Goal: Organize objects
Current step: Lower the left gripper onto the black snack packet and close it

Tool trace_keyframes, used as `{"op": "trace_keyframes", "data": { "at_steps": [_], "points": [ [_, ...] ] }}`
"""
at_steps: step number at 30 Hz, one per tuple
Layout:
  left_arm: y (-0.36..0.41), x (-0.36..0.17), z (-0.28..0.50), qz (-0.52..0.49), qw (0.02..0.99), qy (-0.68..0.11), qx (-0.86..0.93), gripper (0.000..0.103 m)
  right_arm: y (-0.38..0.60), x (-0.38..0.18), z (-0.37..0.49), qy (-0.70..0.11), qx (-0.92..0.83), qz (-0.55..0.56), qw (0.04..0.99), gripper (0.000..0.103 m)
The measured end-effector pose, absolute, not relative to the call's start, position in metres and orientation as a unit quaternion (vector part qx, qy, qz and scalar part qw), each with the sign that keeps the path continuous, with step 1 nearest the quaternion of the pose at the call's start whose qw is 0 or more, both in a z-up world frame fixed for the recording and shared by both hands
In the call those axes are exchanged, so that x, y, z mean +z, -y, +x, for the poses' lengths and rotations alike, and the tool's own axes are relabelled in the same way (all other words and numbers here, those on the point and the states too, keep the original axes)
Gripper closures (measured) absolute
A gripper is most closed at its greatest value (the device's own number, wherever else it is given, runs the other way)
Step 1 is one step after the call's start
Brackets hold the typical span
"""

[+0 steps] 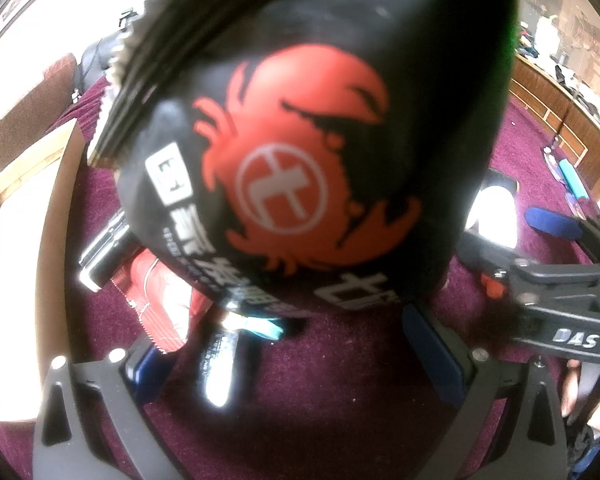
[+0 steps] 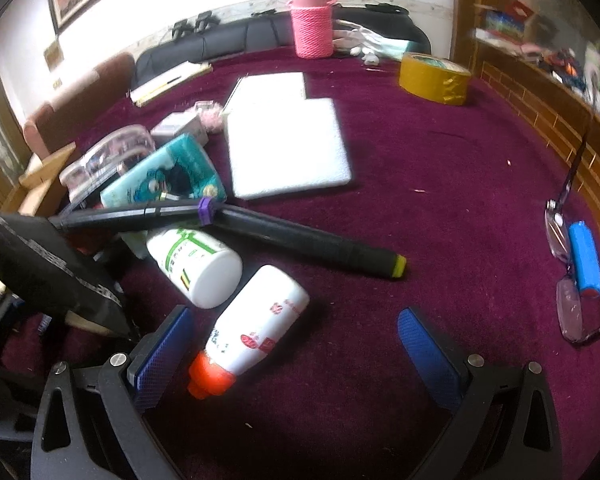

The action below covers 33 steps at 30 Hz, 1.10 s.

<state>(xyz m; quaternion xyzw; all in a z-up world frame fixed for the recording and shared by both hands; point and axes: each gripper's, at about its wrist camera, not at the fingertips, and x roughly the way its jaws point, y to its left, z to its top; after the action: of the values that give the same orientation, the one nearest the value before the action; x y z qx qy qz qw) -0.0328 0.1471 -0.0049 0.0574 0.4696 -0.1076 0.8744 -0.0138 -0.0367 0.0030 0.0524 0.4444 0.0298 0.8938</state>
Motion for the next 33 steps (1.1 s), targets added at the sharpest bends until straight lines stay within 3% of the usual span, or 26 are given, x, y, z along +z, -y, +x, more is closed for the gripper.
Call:
{"op": "trace_keyframes", "data": {
  "at_steps": [6, 11, 15, 20, 24, 30, 33],
  "points": [
    [-0.160, 0.000, -0.049, 0.039, 0.869, -0.473, -0.140, 0.000, 0.076, 0.004, -0.027, -0.413, 0.042, 0.155, 0.896, 0.000],
    [-0.190, 0.010, -0.070, -0.010, 0.871, -0.459, -0.178, 0.000, 0.048, 0.015, -0.031, -0.409, 0.056, 0.081, 0.907, 0.000],
    [-0.201, 0.016, -0.083, -0.009, 0.874, -0.443, -0.198, 0.020, 0.035, 0.017, -0.034, -0.412, 0.061, 0.059, 0.907, 0.000],
    [-0.191, 0.025, -0.092, -0.004, 0.874, -0.432, -0.224, 0.020, 0.047, 0.011, -0.032, -0.427, 0.062, 0.099, 0.897, 0.000],
    [-0.172, 0.020, -0.096, 0.033, 0.868, -0.440, -0.226, 0.050, 0.047, 0.010, -0.035, -0.429, 0.059, 0.100, 0.896, 0.000],
    [-0.158, 0.006, -0.092, 0.075, 0.868, -0.454, -0.187, 0.053, 0.030, 0.017, -0.037, -0.417, 0.064, 0.069, 0.904, 0.002],
    [-0.151, 0.006, -0.090, 0.092, 0.871, -0.450, -0.173, 0.061, 0.020, 0.017, -0.032, -0.425, 0.045, 0.043, 0.903, 0.014]
  ]
}}
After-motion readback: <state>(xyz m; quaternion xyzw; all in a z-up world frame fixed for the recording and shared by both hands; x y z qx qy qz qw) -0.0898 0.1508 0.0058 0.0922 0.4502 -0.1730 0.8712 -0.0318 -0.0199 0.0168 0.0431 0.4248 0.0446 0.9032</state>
